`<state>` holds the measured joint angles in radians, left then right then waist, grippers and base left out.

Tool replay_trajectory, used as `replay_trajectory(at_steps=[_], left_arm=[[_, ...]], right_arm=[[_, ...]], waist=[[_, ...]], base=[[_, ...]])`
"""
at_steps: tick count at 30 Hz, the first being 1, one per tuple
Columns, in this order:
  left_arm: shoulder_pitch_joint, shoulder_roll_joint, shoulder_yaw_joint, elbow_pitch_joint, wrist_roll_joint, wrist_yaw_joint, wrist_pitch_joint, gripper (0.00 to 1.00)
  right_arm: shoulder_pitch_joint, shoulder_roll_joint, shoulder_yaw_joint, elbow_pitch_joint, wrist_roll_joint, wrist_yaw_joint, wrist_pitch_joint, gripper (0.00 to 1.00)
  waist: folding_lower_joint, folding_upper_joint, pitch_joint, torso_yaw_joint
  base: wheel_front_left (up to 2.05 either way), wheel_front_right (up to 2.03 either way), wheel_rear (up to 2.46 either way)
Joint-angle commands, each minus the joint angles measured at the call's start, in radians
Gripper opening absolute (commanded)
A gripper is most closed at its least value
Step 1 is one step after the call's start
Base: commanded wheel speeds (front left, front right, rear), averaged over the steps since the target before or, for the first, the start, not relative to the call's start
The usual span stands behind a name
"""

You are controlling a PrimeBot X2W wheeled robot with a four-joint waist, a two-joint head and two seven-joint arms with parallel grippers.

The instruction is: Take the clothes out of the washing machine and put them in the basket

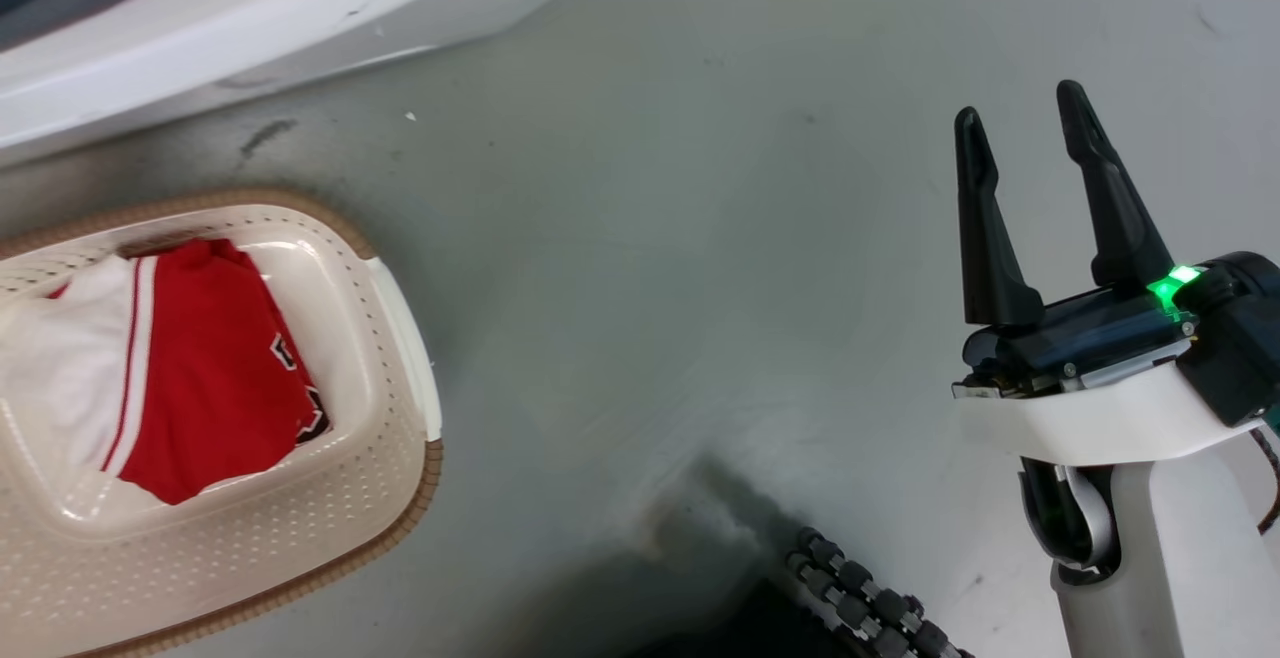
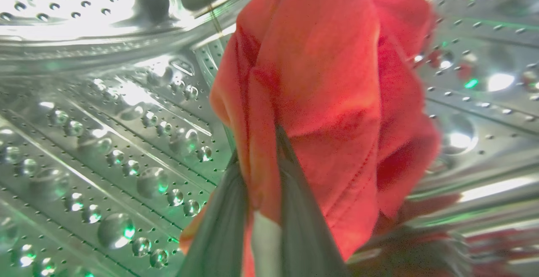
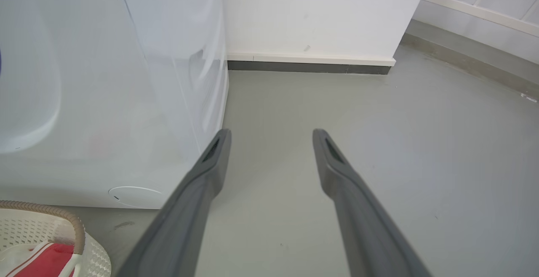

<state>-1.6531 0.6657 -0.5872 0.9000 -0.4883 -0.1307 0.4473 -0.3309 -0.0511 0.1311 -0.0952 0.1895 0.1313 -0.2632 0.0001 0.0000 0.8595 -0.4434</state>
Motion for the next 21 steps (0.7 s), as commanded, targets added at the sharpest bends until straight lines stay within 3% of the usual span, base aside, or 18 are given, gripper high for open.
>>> replay_trajectory(at_steps=[1,21], left_arm=[[0.025,-0.011,-0.005,0.011,-0.008,0.002,-0.045,0.00],[0.339,-0.184,-0.033,0.113,-0.032,0.027,-0.642,0.00]], right_arm=[[-0.011,0.002,-0.009,0.004,-0.016,-0.001,-0.002,1.00],[0.072,0.001,-0.116,0.044,-0.149,-0.001,-0.002,1.00]], waist=[[-0.0001,0.0000,-0.033,0.027],[-0.0001,0.0000,-0.315,0.225]], base=[[0.00,0.00,0.00],[0.00,0.00,0.00]])
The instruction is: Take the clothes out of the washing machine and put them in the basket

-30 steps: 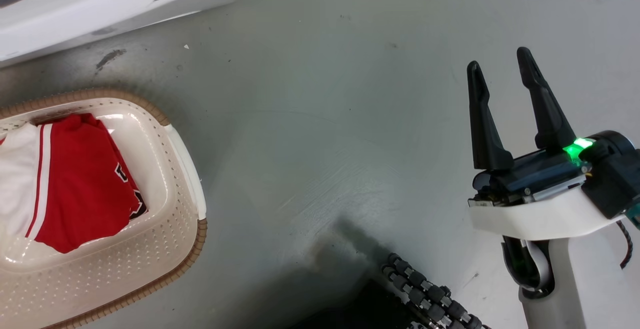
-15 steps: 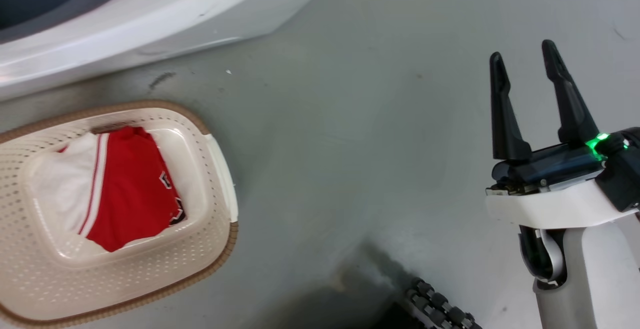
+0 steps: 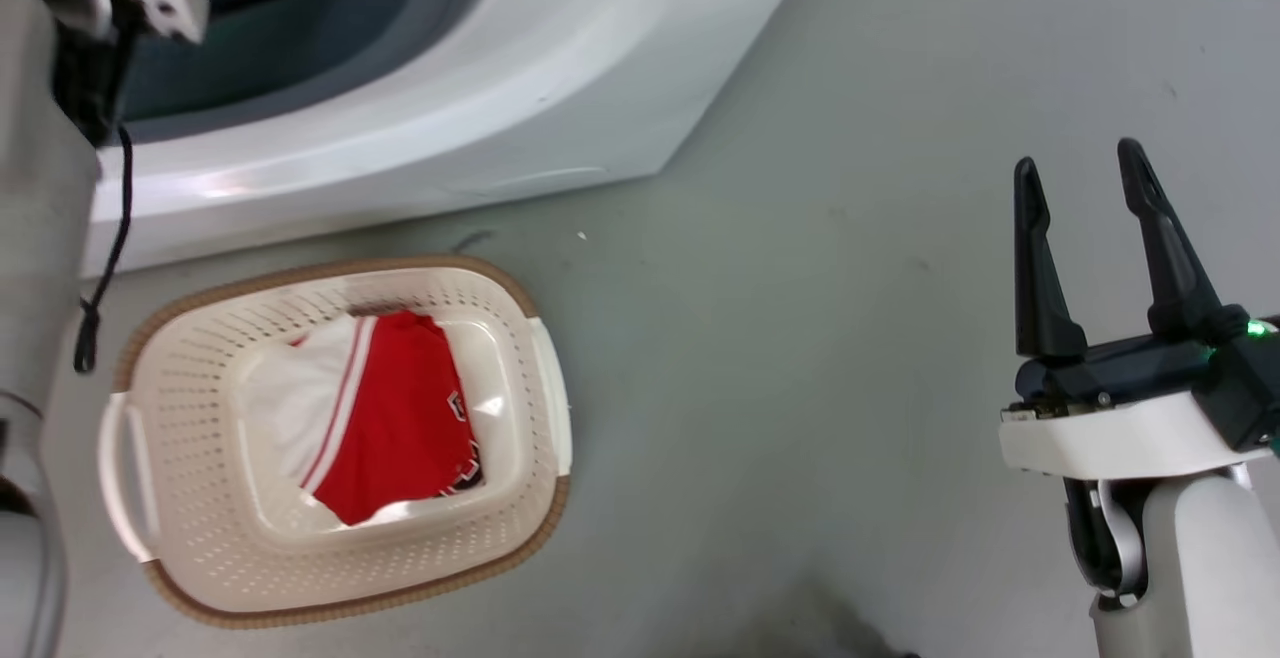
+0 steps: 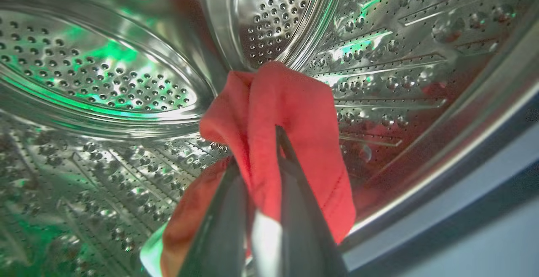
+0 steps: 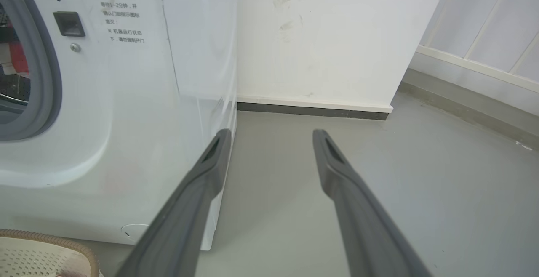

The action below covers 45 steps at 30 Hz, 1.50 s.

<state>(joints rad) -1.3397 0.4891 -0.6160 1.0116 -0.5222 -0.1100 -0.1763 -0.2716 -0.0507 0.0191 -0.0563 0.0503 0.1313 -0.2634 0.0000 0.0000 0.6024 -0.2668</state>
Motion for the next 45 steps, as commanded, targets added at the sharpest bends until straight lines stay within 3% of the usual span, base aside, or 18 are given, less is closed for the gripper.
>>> replay_trajectory(at_steps=[1,7,13,23,30,35,38,40,45], left_arm=[[0.045,-0.014,-0.004,-0.002,0.000,0.010,-0.037,0.00],[0.174,-0.038,0.006,-0.092,0.011,0.050,-0.087,0.00],[0.354,-0.026,0.055,-0.344,0.050,0.113,-0.091,0.00],[0.658,0.044,0.068,-0.716,0.067,0.200,-0.068,0.00],[0.847,0.127,0.052,-0.997,0.074,0.287,0.024,0.00],[0.962,0.149,0.027,-1.140,0.055,0.335,0.098,0.00],[1.017,0.142,0.005,-1.168,0.024,0.345,0.141,0.00],[1.041,0.152,-0.018,-1.152,0.013,0.330,0.176,0.00],[1.067,0.116,-0.046,-1.051,-0.052,0.288,0.202,0.00]], right_arm=[[0.019,0.001,-0.006,0.007,-0.014,-0.001,-0.002,1.00],[0.058,0.001,-0.017,0.018,-0.041,-0.001,-0.002,1.00],[0.092,0.001,-0.022,0.031,-0.056,-0.001,-0.002,1.00],[0.148,0.001,-0.027,0.052,-0.065,-0.001,-0.002,1.00],[0.174,0.001,-0.041,0.056,-0.054,-0.001,-0.002,1.00],[0.169,0.001,-0.051,0.059,-0.049,-0.001,-0.002,1.00],[0.159,0.001,-0.050,0.055,-0.046,-0.001,-0.002,1.00],[0.150,0.001,-0.042,0.052,-0.051,-0.001,-0.002,1.00],[0.137,0.001,-0.037,0.046,-0.060,-0.001,-0.002,1.00]], waist=[[0.0000,0.0000,-0.073,0.056],[0.0000,0.0000,-0.160,0.107],[0.0000,0.0000,-0.231,0.148],[0.0000,0.0000,-0.333,0.187],[0.0000,0.0000,-0.372,0.209],[0.0000,0.0000,-0.382,0.223],[0.0000,0.0000,-0.376,0.229],[0.0000,0.0000,-0.365,0.229],[0.0000,0.0000,-0.333,0.214]], base=[[0.00,0.00,0.00],[0.00,0.00,0.00],[0.00,0.00,0.00],[0.00,0.00,0.00],[0.00,0.00,0.00],[0.00,0.00,0.00],[0.00,0.00,0.00],[0.00,0.00,0.00],[0.00,0.00,0.00]])
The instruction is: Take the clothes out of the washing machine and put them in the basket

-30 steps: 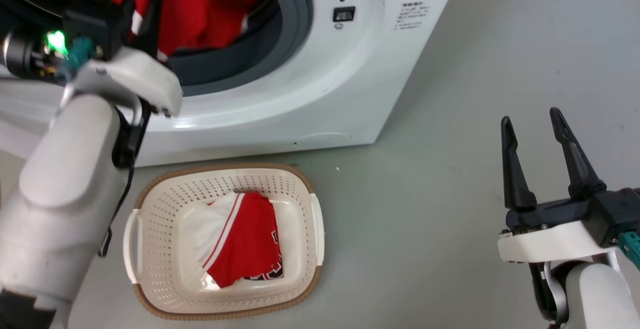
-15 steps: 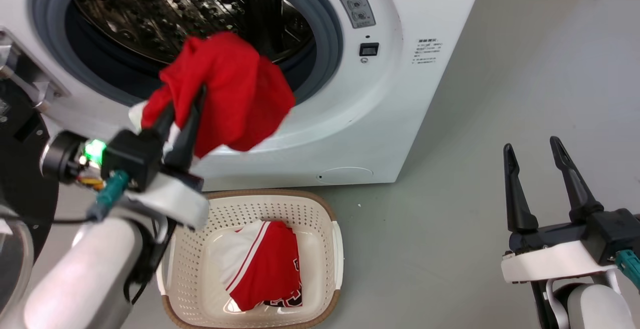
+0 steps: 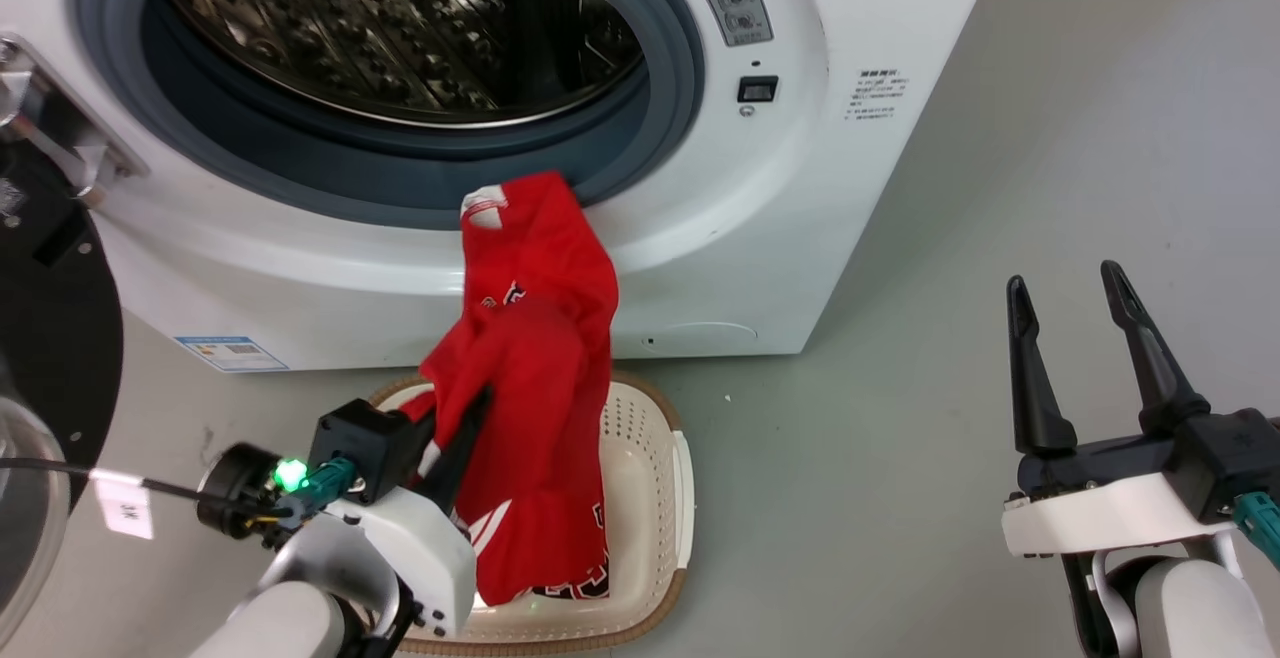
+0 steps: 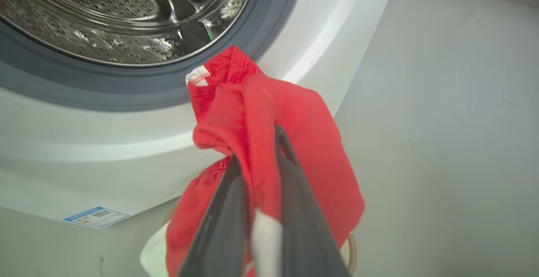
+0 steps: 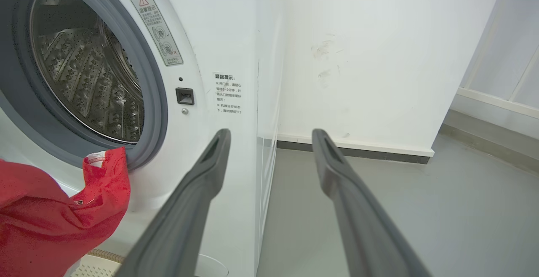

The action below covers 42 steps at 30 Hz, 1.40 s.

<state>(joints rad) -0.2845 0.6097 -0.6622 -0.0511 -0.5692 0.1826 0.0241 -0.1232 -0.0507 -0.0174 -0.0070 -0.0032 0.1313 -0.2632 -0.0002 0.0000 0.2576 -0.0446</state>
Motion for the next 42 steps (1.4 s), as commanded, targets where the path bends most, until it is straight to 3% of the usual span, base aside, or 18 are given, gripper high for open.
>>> replay_trajectory(at_steps=[1,5,6,7,13,24,36,38,42], left_arm=[[0.009,-0.007,-0.012,0.047,-0.005,-0.018,0.008,0.00],[-0.017,-0.036,-0.030,0.163,-0.029,-0.059,0.014,0.00],[-0.054,-0.059,-0.055,0.295,-0.033,-0.100,0.024,0.00],[-0.067,-0.069,-0.062,0.341,-0.032,-0.116,0.028,0.00],[-0.165,-0.121,-0.070,0.614,-0.039,-0.173,0.012,0.00],[-0.382,-0.193,-0.042,1.070,-0.041,-0.199,-0.077,0.00],[-0.466,-0.248,-0.019,1.270,-0.058,-0.181,-0.202,0.00],[-0.470,-0.255,-0.017,1.284,-0.059,-0.173,-0.219,1.00],[-0.482,-0.271,-0.015,1.298,-0.068,-0.182,-0.240,1.00]], right_arm=[[-0.018,0.001,-0.001,-0.006,-0.007,-0.001,-0.002,1.00],[-0.032,0.001,0.003,-0.011,-0.009,-0.001,-0.002,1.00],[-0.050,0.001,0.010,-0.016,-0.009,-0.001,-0.002,1.00],[-0.056,0.001,0.011,-0.017,-0.009,-0.001,-0.002,1.00],[-0.081,0.001,0.013,-0.028,0.001,-0.001,-0.002,1.00],[-0.141,0.001,0.030,-0.067,0.035,-0.001,-0.002,1.00],[-0.154,0.001,0.037,-0.070,0.055,-0.001,-0.002,1.00],[-0.157,0.001,0.032,-0.066,0.056,-0.001,-0.002,1.00],[-0.157,0.001,0.030,-0.058,0.045,-0.001,-0.002,1.00]], waist=[[0.0002,0.0000,0.022,-0.013],[0.0002,0.0000,0.058,-0.034],[0.0002,0.0000,0.103,-0.061],[0.0002,0.0000,0.118,-0.070],[0.0002,0.0000,0.205,-0.121],[0.0002,0.0000,0.390,-0.209],[0.0002,0.0000,0.455,-0.239],[0.0002,0.0000,0.452,-0.235],[0.0002,0.0000,0.427,-0.218]], base=[[0.00,0.00,0.00],[0.00,0.00,0.00],[0.00,0.00,0.00],[0.00,0.00,0.00],[0.00,0.00,0.00],[0.00,0.00,0.00],[0.00,0.00,0.00],[0.00,0.00,0.00],[0.00,0.00,0.00]])
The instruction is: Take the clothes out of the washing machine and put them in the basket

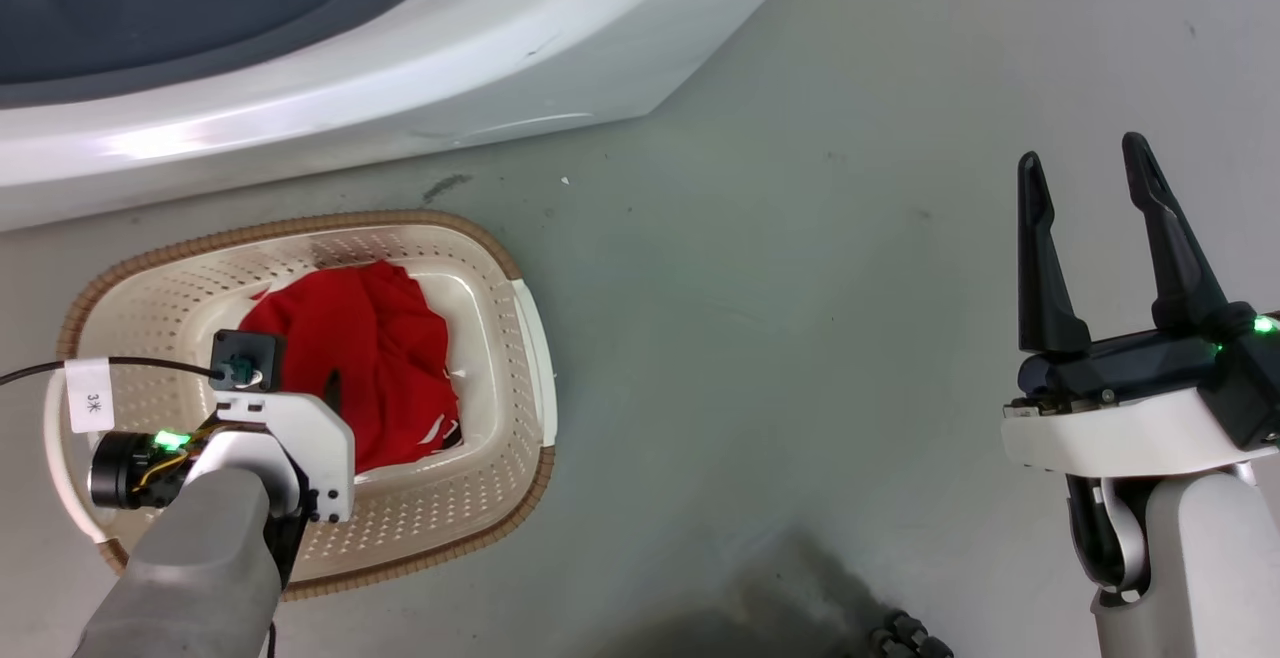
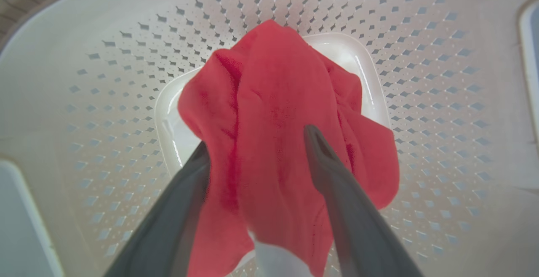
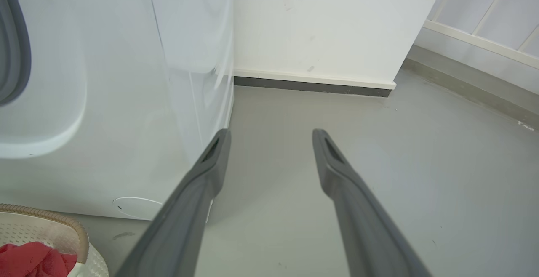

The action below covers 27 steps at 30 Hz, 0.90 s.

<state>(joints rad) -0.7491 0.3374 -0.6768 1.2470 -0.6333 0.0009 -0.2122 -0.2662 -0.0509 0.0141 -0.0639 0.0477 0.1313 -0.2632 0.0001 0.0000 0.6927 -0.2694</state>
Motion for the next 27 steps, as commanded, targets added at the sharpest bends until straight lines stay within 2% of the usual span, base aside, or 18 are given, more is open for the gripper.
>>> replay_trajectory(at_steps=[1,9,11,12,16,27], left_arm=[[-0.022,-0.002,0.003,0.001,-0.004,0.002,-0.011,1.00],[-0.007,-0.040,0.041,-0.040,-0.030,-0.011,-0.053,1.00],[0.001,-0.038,0.075,-0.122,-0.021,0.002,-0.054,1.00],[0.056,-0.030,0.139,-0.270,0.011,0.018,-0.053,1.00],[0.142,-0.042,0.250,-0.485,0.074,0.030,-0.053,1.00],[0.448,-0.128,0.537,-1.010,0.306,-0.002,-0.053,1.00]], right_arm=[[-0.014,0.002,-0.001,0.001,-0.008,-0.001,-0.002,1.00],[0.006,0.001,-0.009,0.021,-0.030,-0.001,-0.002,1.00],[0.015,0.001,-0.016,0.025,-0.037,-0.001,-0.002,1.00],[0.031,0.001,-0.026,0.029,-0.043,-0.001,-0.002,1.00],[0.054,0.001,-0.048,0.036,-0.060,-0.001,-0.002,1.00],[0.122,0.001,-0.073,0.037,-0.073,-0.001,-0.002,1.00]], waist=[[-0.0001,0.0000,-0.017,0.011],[-0.0001,0.0000,-0.141,0.062],[-0.0001,0.0000,-0.178,0.081],[-0.0001,0.0000,-0.233,0.110],[-0.0001,0.0000,-0.307,0.151],[-0.0001,0.0000,-0.464,0.218]], base=[[0.00,0.00,0.00],[0.00,0.00,0.00],[0.00,0.00,0.00],[0.00,0.00,0.00],[0.00,0.00,0.00],[0.00,0.00,0.00]])
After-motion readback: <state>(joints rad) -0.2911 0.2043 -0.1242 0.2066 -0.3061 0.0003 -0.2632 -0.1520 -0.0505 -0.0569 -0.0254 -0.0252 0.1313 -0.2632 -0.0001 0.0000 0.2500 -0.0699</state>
